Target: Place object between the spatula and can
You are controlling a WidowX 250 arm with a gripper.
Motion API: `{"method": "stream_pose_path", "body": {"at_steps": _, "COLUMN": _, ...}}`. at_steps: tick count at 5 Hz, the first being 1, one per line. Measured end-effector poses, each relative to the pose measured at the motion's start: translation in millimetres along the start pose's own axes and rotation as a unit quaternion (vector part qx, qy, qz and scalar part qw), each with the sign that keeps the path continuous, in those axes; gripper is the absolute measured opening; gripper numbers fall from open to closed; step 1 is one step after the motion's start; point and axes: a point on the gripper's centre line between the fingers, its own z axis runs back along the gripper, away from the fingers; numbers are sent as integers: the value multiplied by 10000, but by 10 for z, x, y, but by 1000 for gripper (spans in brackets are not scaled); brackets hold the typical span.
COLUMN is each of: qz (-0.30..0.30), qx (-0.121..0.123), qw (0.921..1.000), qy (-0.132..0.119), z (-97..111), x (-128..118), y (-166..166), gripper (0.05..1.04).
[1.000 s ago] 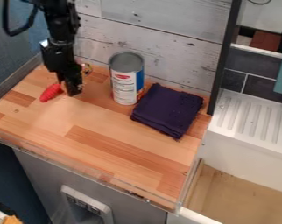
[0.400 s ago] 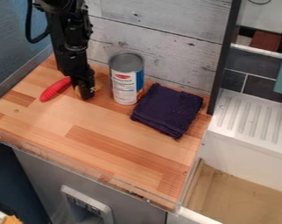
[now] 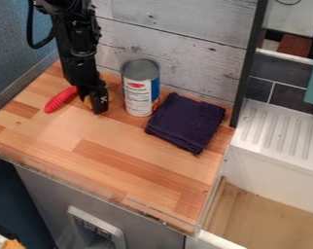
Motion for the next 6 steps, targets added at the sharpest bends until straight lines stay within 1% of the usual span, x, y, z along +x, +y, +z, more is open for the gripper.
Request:
{"method": "stream_pose_path", "body": {"at_steps": 1, "qz": 58, "qx": 39, "qw": 10000, "qy": -25, "z": 6, "x": 4, "y": 16, "gripper": 1007}}
{"method": "stream_pose_path", "body": {"at_steps": 2, "qz": 127, "qx": 26, "qw": 9999, "qy": -50, "z": 19, "x": 8, "y": 17, "gripper": 1001}}
{"method": "stream_pose_path", "body": {"at_steps": 3, "qz": 144, "qx": -238, "qw": 9995, "qy": 160, "z": 295, "x": -17, "y": -17, "gripper": 1001}}
{"method": "stream_pose_path", "body": {"at_steps": 4, "qz": 145, "qx": -429, "qw": 9983, "qy": 363, "z": 554, "x": -34, "y": 8, "gripper": 1001}}
{"method": "stream_pose_path", "body": {"at_steps": 5, "qz": 31, "qx": -495, "qw": 9978, "qy": 450, "z": 689, "x": -10, "y": 45, "gripper": 1001}}
{"method": "stream_pose_path", "body": {"at_steps": 6, "qz": 46, "qx": -500, "qw": 9977, "qy": 456, "z": 684, "x": -13, "y": 42, "gripper": 1001}}
